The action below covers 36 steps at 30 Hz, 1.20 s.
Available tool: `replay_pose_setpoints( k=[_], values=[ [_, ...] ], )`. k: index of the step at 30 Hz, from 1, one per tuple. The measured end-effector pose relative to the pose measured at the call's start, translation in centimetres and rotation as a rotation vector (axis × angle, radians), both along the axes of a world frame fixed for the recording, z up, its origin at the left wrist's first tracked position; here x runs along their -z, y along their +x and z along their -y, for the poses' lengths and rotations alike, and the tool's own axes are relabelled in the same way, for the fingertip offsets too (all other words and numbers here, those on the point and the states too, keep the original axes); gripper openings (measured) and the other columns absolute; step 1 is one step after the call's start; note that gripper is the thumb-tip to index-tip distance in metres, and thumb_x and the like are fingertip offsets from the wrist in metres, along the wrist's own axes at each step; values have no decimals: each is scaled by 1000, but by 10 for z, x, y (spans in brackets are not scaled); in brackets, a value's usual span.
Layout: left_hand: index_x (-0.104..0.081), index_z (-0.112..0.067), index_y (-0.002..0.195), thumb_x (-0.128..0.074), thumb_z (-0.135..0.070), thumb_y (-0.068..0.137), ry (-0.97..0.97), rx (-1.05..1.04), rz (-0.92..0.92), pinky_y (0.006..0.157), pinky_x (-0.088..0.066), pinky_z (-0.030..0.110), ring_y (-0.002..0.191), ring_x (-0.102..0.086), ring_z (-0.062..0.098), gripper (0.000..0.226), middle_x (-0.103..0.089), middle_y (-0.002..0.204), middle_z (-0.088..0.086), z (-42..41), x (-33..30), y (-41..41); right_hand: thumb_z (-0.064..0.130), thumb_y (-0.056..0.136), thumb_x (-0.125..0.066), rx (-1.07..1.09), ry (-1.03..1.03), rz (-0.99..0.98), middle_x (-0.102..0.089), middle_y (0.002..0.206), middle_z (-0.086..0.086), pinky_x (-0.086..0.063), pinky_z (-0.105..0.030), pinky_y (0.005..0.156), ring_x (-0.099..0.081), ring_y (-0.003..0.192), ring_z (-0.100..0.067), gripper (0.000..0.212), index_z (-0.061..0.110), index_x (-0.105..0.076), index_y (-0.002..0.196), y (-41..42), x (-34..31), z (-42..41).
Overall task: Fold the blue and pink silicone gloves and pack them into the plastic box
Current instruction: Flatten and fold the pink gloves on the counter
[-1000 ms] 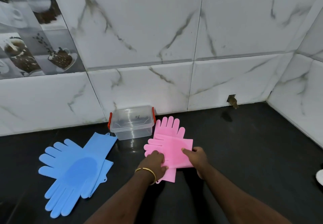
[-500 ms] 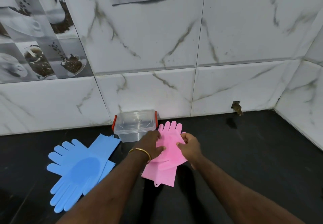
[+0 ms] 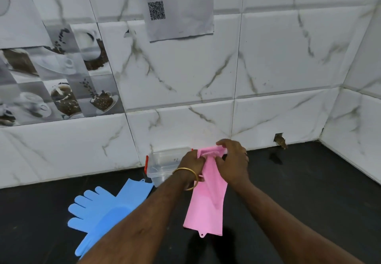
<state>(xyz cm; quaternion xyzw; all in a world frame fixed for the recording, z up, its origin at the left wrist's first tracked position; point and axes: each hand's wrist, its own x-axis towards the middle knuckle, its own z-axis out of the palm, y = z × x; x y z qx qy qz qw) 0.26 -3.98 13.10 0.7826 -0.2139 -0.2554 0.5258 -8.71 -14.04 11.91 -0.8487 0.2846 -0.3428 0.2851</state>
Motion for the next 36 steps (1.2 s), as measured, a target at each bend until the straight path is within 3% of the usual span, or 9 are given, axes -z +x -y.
replay_pose_setpoints(
  k=[4,7,9,13,16,21,25,30,36],
  values=[
    [-61,-12,110,-53,-24,98,-134,-143,-234,60,-61,41,71,-66,30,19,-66,100,18,5,-11,-2,21,87,-68,-31,475,184,-66,83,3,-51,-27,67,-63,78,-17,5,23,-65,83,-21,25,-46],
    [-56,-8,120,-50,-21,100,-191,-156,-295,62,-61,44,72,-63,30,25,-63,108,23,-5,-19,7,17,90,-66,-284,662,73,-73,80,5,-50,-17,58,-69,74,-16,8,22,-72,92,-27,49,-92],
    [-54,-9,123,-49,-18,100,-219,-136,-314,66,-61,47,76,-64,31,25,-63,112,22,-16,-24,15,24,92,-65,-321,790,95,-74,92,8,-51,-15,61,-71,84,-14,18,22,-68,110,-19,51,-117],
    [-55,-10,119,-49,-17,100,-269,-191,-335,46,-57,34,75,-65,30,21,-64,108,20,-19,-24,13,58,81,-61,-327,1348,381,-59,129,1,-53,-36,89,-59,120,-24,59,29,-48,131,-9,45,-103],
    [-51,-11,122,-47,-16,100,-329,-213,-473,53,-59,37,81,-68,32,24,-66,103,20,-35,-16,19,73,70,-59,-244,1545,559,-58,132,0,-43,-46,103,-53,126,-28,76,30,-54,133,-2,38,-94],
    [-48,-14,118,-49,-15,99,-362,-260,-584,57,-58,39,78,-68,32,19,-66,95,16,-58,10,28,47,96,-54,46,1545,595,-64,128,-9,-42,-45,105,-60,115,-28,46,21,-51,135,10,30,-74],
    [-49,-13,118,-54,-17,96,-394,-294,-670,63,-58,42,85,-67,32,23,-67,99,17,-77,33,29,38,100,-50,76,1356,499,-62,130,-7,-45,-39,100,-60,110,-23,22,24,-52,117,20,17,-70],
    [-54,-9,121,-56,-21,93,-449,-249,-808,75,-57,47,95,-69,36,31,-71,104,20,-88,56,18,52,96,-51,-98,1316,559,-63,125,-6,-53,-47,96,-64,110,-26,42,29,-53,131,31,-10,-75],
    [-61,-11,119,-58,-49,88,-485,-202,-906,83,-54,46,106,-65,36,49,-74,107,17,-79,76,2,52,93,-56,-237,1460,673,-56,139,-7,-36,-54,113,-49,131,-28,50,29,-52,137,47,-35,-79]
  ],
)
